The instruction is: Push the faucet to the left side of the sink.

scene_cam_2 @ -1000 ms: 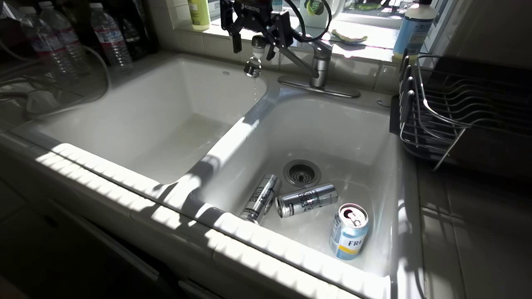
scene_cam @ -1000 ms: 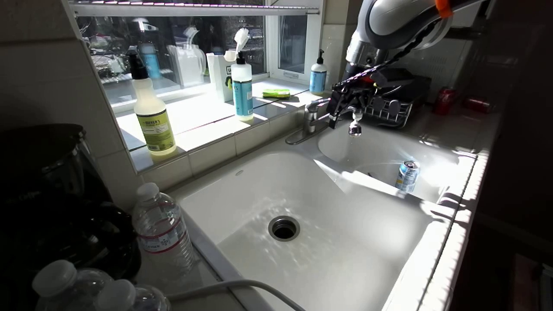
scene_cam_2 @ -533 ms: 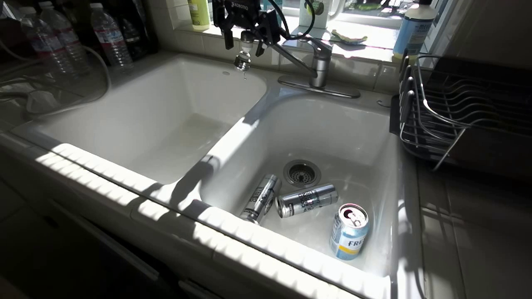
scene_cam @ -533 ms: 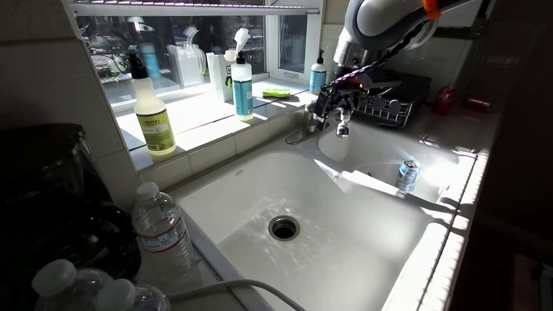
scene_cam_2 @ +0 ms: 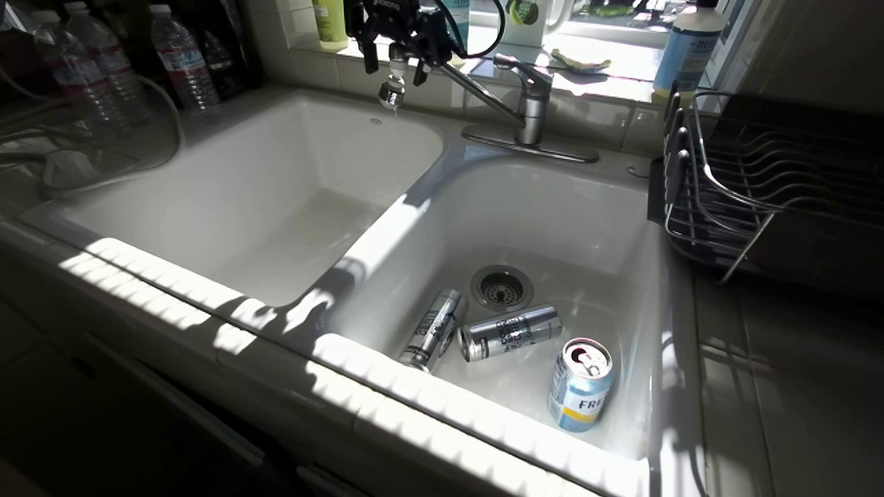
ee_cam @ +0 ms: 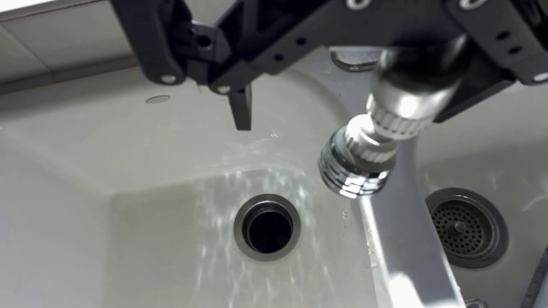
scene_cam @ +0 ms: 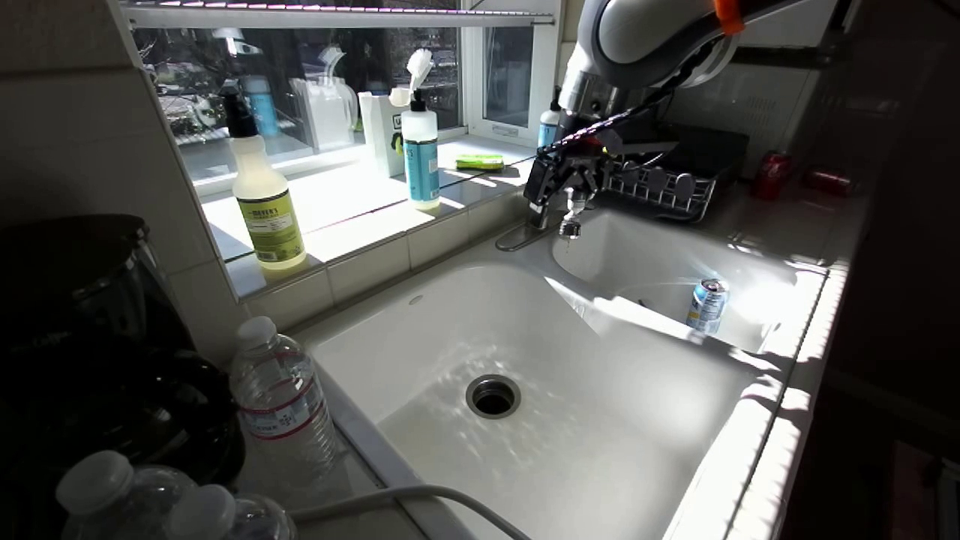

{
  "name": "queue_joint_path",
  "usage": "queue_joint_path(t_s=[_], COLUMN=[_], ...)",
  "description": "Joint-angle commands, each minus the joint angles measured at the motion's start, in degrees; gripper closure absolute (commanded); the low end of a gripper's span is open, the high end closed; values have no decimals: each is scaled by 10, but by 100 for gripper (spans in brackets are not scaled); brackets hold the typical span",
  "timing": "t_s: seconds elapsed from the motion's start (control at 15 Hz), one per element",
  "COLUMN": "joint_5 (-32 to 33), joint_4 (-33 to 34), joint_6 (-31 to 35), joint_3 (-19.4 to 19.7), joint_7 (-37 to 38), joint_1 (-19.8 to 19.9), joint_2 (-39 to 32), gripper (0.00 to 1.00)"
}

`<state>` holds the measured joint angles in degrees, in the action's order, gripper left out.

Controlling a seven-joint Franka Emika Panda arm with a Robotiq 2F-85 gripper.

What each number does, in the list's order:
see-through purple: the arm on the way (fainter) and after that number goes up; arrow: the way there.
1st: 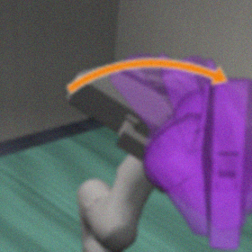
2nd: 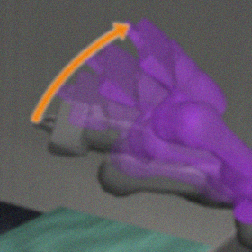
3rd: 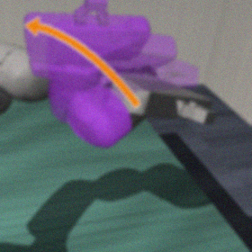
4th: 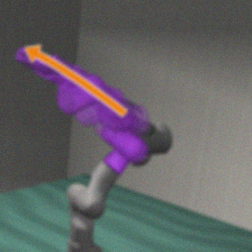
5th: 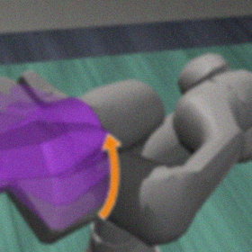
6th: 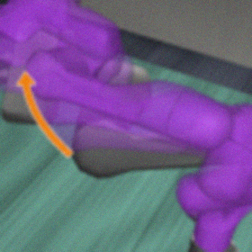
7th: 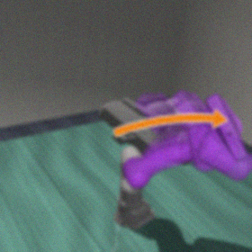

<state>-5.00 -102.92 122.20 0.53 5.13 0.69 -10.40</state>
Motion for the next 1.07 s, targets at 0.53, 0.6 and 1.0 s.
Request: queue_joint_path(t_s=[0.53, 0.6, 1.0], joint_5=[4, 9, 25], joint_4=[8, -4, -63], joint_6=[-37, -39, -42], joint_3=[-7, -6, -13], joint_7=[-2, -3, -36], joint_1=[-9, -9, -14], joint_2=[31, 46, 144], gripper=[0, 0, 0])
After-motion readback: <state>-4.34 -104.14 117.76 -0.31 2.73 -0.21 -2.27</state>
